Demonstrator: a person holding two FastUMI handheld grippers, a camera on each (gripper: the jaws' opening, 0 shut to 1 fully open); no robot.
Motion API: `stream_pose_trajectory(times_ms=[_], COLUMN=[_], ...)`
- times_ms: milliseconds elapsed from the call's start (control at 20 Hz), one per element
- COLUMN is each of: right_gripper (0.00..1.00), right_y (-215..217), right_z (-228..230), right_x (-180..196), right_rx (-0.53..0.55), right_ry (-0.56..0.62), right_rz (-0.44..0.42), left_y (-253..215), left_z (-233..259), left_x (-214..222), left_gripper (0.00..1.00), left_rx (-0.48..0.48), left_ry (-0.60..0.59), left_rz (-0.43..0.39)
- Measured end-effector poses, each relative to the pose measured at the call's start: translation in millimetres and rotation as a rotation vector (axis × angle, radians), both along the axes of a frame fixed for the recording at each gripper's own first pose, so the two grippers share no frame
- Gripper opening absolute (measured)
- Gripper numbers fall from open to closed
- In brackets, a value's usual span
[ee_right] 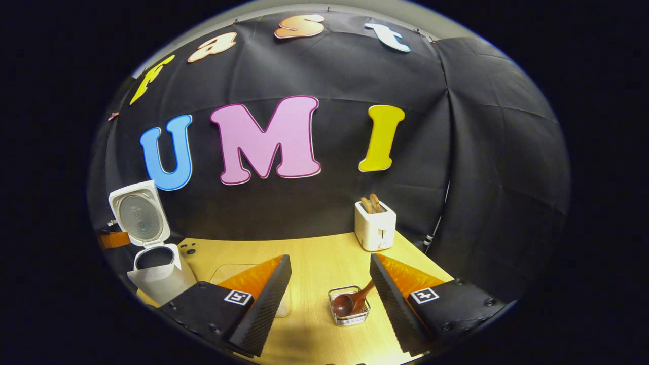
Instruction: Close the left gripper, press the button to open the rice cooker; take a wooden spoon from the chopstick holder with the right hand, scoop a spoonful of rice and pour it into the rice cooker, then put the wooden spoon back into the chopstick holder.
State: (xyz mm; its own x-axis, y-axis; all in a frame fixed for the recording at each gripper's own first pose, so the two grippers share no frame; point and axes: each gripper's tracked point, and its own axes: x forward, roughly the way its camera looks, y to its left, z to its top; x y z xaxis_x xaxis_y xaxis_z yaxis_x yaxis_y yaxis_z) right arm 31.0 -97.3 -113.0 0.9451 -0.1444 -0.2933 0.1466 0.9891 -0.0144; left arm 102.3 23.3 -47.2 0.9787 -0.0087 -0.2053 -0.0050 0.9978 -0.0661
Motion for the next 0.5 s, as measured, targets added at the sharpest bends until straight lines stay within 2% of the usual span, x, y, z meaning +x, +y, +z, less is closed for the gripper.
stream_pose_trajectory(times_ms=[400,500], right_gripper=[0.99,0.99], right_y=[-36.4,-38.7], right_z=[-51.5,-70.0], right_x=[2.2,5.2], right_rx=[0.078,0.09], right_ry=[0.131,0.177], right_rz=[-0.058,-0.05], left_y=[-42.6,-51.0], left_z=[-5.3,-7.3], left_x=[-13.3,-15.6], left_gripper=[0.06,0.06], left_rx=[0.004,0.009], left_ry=[0.016,0.022], left_rz=[-0.049,-0.053])
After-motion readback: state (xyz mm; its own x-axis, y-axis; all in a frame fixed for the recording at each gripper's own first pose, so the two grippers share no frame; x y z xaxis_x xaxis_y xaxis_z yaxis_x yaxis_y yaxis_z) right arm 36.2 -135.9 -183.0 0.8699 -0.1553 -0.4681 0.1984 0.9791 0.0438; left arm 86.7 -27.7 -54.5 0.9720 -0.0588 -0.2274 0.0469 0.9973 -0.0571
